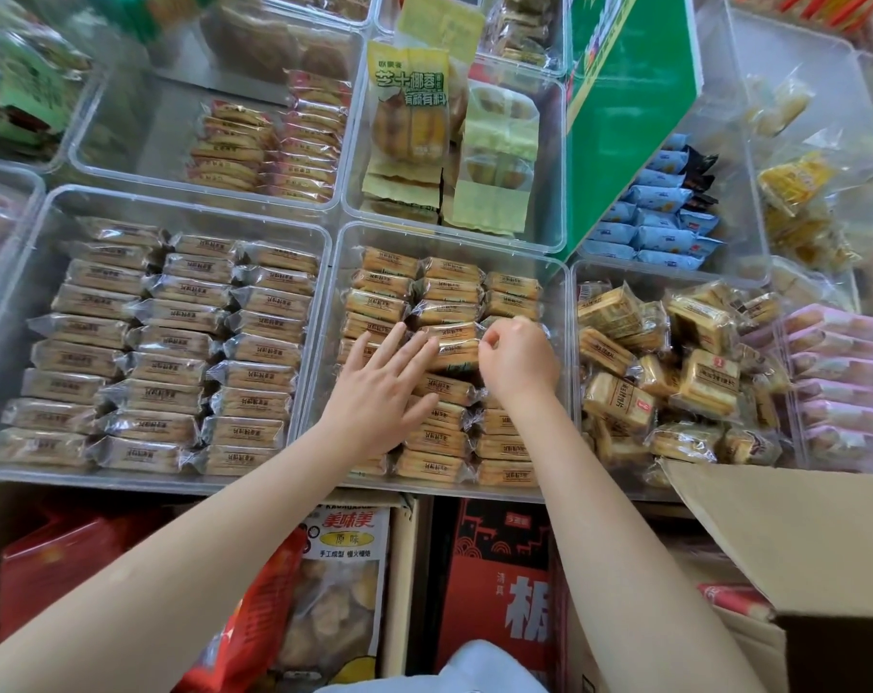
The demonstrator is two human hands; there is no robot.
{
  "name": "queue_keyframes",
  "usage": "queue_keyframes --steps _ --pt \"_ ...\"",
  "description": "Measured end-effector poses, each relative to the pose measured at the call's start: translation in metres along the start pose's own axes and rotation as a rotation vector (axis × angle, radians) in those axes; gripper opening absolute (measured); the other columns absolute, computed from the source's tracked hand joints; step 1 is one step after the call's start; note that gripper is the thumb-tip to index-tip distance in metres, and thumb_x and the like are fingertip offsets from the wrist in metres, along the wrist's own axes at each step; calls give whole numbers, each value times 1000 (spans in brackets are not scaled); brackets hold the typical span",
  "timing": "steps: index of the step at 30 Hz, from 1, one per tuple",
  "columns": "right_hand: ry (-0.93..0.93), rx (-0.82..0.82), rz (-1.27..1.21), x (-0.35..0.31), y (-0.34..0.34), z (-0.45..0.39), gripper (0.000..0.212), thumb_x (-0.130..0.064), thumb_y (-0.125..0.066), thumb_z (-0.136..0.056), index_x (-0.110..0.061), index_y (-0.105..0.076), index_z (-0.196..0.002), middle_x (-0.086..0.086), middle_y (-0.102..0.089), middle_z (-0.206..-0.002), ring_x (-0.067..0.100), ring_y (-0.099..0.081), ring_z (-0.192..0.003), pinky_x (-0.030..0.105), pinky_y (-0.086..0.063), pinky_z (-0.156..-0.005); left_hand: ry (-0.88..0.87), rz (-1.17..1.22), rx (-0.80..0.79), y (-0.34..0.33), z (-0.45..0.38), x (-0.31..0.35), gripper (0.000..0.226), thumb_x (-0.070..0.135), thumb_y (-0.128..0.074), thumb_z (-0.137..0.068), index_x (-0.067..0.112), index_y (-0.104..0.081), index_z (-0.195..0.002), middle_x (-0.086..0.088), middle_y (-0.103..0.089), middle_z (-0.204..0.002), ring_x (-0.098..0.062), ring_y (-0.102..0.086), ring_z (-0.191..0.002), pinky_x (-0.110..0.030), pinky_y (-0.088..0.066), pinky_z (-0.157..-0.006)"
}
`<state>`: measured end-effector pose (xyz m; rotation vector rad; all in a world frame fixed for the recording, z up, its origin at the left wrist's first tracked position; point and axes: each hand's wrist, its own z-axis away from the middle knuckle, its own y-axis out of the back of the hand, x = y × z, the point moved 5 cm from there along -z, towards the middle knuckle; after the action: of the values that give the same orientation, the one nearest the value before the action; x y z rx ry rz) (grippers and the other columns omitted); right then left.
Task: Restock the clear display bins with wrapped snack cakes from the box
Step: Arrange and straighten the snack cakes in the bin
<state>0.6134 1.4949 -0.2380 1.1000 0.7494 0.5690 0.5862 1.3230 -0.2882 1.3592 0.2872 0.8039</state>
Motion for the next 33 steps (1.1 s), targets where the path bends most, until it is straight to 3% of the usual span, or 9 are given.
queue_keyframes --steps 4,7,9,14,20,25,29,33 --pt "-2 -83 2 7 -8 6 16 -29 -58 -98 -21 -72 -97 0 -61 -111 18 -57 -87 30 -48 -67 21 -100 -73 -6 2 1 83 69 13 -88 25 12 -158 5 17 -165 -22 25 -151 -53 8 -124" --pt "33 -30 -63 12 -3 16 14 -30 -60 -97 -21 -69 -104 -1 -61 -110 19 -60 -88 32 -51 -69 10 -95 -85 -4 2 1 85 71 16 -86 25 13 -157 3 21 -164 -22 28 -150 -53 8 -124" --pt "67 7 -102 15 -2 27 12 -32 -62 -96 -20 -64 -97 -3 -60 -102 19 -61 -83 30 -49 -65 -14 -91 -73 -3 6 1 84 71 14 -88 25 12 -158 4 21 -165 -20 28 -150 -51 10 -124" --pt "-31 -100 45 22 -17 48 29 -49 -61 -94 -20 -63 -90 -5 -59 -99 14 -56 -77 27 -40 -57 -63 -74 -80 -7 21 5 80 68 8 -91 27 3 -160 8 11 -167 -18 24 -151 -46 19 -119" --pt "-7 -134 23 4 -23 48 19 -31 -59 -99 -17 -63 -111 0 -60 -115 20 -60 -91 35 -50 -74 -22 -27 -66 9 14 11 86 68 14 -87 28 -4 -161 7 8 -167 -17 22 -151 -48 12 -123" --pt "52 -173 66 -2 -18 40 8 -23 -59 -98 -21 -67 -99 -2 -61 -110 17 -56 -85 30 -42 -63 -38 -7 -54 9 23 5 87 67 8 -89 24 -18 -161 6 -4 -168 -16 18 -151 -46 9 -123" --pt "97 -110 -32 -6 -3 32 8 -21 -59 -98 -21 -67 -96 -7 -55 -104 16 -52 -85 29 -38 -64 -11 42 -39 3 34 1 81 67 2 -93 25 -19 -161 8 -14 -167 -16 9 -155 -48 2 -126" --pt "68 -150 20 4 -10 28 8 -22 -60 -97 -25 -64 -92 -5 -61 -107 17 -53 -87 29 -39 -65 -31 28 -45 3 37 8 80 65 -1 -94 26 -27 -159 9 -27 -164 -15 0 -156 -48 6 -125"
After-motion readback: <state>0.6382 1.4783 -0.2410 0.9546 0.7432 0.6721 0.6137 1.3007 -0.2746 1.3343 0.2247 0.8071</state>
